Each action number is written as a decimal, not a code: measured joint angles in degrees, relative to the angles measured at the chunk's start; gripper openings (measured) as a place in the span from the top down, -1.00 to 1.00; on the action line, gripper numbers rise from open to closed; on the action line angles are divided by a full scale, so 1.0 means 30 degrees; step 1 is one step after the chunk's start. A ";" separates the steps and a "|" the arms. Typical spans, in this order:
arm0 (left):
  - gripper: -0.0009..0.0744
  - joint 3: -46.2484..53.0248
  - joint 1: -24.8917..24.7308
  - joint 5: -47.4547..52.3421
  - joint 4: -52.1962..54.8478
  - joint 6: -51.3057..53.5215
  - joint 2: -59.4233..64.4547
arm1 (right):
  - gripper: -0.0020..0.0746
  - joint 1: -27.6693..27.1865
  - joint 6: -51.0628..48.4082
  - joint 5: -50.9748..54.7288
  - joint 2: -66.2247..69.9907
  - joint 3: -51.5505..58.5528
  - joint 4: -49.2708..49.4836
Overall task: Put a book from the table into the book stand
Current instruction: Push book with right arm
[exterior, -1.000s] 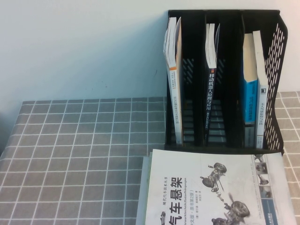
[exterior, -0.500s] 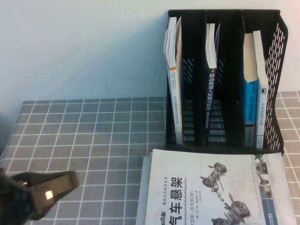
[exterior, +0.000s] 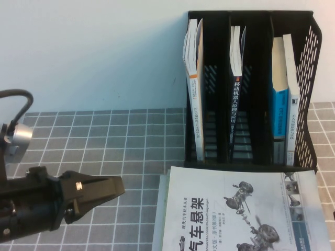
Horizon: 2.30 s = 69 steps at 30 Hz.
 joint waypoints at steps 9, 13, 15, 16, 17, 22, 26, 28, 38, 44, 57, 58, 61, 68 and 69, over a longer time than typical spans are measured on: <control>0.98 0.0000 0.0000 -0.0771 -0.0090 0.0102 0.0000 | 0.95 0.1700 -0.0761 -0.1118 0.1475 -0.0044 0.1015; 0.98 0.0000 0.0000 -0.1169 -0.0264 0.0102 0.0000 | 0.95 0.3406 -0.0761 -0.2098 0.1773 -0.0126 0.1817; 0.98 0.0000 0.0000 -0.1178 -0.0277 0.0102 0.0000 | 0.95 0.4147 -0.0761 -0.2525 0.1935 -0.0159 0.2330; 0.98 0.0000 0.0000 -0.1212 -0.0314 0.0102 0.0000 | 0.95 0.4463 -0.0778 -0.2643 0.2032 -0.0159 0.2567; 0.98 0.0000 0.0000 -0.1212 -0.0314 0.0102 0.0000 | 0.95 0.4664 -0.0778 -0.2768 0.2123 -0.0159 0.2747; 0.56 0.0000 0.0000 -0.1253 -0.0513 0.0102 0.0000 | 0.95 0.5128 -0.0875 -0.3120 0.2556 -0.0194 0.3585; -0.22 0.0000 0.0000 -0.0951 -0.0461 -0.0351 0.0532 | 0.95 0.5128 -0.1145 -0.3215 0.2813 -0.0194 0.3673; -0.48 0.0000 0.0000 -0.0449 -0.0151 -0.0553 0.1240 | 0.95 0.5128 -0.1334 -0.3215 0.2813 -0.0194 0.3712; -0.53 0.0000 0.1632 0.3857 -0.0345 0.1941 0.7666 | 0.95 0.5128 -0.2200 -0.3143 0.2813 -0.0194 0.3789; -0.53 -0.0036 0.3237 0.4874 -0.0600 0.3690 1.0361 | 0.95 0.5128 -0.2350 -0.3119 0.2813 -0.0194 0.3833; -0.53 -0.2220 0.3308 0.4958 -0.1237 0.5869 1.6971 | 0.95 0.5128 -0.2873 -0.3028 0.2813 -0.0194 0.3878; -0.53 -0.2530 0.3308 0.4958 -0.1237 0.5869 1.7327 | 0.95 0.5128 -0.2921 -0.3028 0.2813 -0.0194 0.3878; -0.53 -0.3006 0.3308 0.4916 -0.1237 0.5869 1.7871 | 0.95 0.5128 -0.2937 -0.2982 0.2813 -0.0194 0.3843; -0.53 -0.3080 0.2432 0.4885 -0.1241 0.5790 1.7873 | 0.95 0.5128 -0.2967 -0.2938 0.2813 -0.0194 0.3843; -0.53 -0.3080 0.2059 0.4885 -0.1320 0.5790 1.7873 | 0.95 0.5128 -0.2967 -0.2938 0.2813 -0.0194 0.3843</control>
